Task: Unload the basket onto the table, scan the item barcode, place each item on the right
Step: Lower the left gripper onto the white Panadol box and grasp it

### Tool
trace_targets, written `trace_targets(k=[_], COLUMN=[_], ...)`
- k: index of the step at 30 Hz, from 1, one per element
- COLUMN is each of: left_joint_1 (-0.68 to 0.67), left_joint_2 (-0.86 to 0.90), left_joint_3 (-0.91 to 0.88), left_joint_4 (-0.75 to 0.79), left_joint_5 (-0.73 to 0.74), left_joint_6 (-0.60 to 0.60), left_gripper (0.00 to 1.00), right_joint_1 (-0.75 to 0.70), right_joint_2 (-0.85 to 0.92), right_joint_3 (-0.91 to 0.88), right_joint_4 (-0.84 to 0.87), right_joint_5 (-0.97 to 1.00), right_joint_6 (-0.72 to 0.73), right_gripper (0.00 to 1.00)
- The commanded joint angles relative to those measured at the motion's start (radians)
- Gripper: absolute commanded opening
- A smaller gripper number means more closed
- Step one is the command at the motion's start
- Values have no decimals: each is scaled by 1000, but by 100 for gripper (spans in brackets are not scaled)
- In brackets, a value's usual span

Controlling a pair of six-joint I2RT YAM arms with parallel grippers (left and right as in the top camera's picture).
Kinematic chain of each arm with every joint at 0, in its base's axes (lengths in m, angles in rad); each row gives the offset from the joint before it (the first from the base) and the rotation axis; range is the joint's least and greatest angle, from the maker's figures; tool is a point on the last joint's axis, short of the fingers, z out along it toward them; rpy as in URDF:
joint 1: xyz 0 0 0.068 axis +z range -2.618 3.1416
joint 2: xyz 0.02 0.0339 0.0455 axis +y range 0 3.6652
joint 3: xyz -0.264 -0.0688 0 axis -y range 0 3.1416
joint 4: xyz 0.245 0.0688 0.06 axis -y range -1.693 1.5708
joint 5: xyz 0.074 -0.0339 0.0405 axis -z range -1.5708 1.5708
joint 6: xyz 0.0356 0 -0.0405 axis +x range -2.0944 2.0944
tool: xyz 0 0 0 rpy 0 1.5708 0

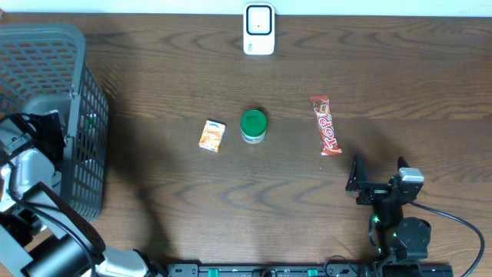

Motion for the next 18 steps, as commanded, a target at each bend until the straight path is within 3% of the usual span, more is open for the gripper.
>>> trace_targets(k=[1, 5, 13, 18], left_joint_1=[-6, 0, 78, 99], left_joint_2=[47, 23, -106, -155], left_joint_3=[-13, -13, -13, -13], left_joint_4=[9, 50, 53, 33], left_joint_5=[-84, -224, -366, -325], left_joint_6=[10, -111, -266, -244], left_gripper=[98, 98, 98, 98], right_joint_1=[11, 11, 11, 11], right_joint_2=[-5, -5, -5, -5], right_joint_3=[-1, -1, -1, -1], right_joint_4=[-4, -4, -4, -4], right_joint_5=[2, 2, 2, 2], right_joint_6=[-7, -7, -7, -7], right_gripper=[99, 99, 99, 99])
